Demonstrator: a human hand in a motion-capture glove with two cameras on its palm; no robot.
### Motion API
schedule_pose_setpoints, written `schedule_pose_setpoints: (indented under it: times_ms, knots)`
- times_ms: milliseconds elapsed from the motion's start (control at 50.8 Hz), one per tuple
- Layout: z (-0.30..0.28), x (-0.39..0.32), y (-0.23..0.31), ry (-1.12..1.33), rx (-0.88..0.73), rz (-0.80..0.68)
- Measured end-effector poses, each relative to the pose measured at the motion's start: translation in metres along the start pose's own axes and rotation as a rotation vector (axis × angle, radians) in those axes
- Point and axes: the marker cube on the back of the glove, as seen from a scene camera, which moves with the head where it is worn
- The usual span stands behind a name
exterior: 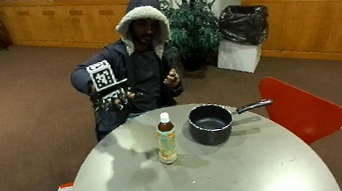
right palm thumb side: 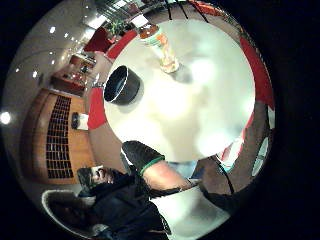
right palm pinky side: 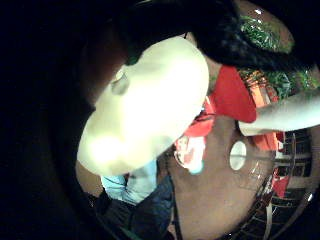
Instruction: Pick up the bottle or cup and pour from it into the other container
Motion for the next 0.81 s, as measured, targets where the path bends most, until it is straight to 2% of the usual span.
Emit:
schedule_pose_setpoints:
  times_ms: [177,394,807]
  knots:
    - [0.038,-0.005,-0.049,-0.127,-0.015,0.046]
    - [0.093,-0.026,-0.112,-0.379,0.017,0.015]
    - [0.140,-0.069,-0.171,-0.969,0.115,-0.053]
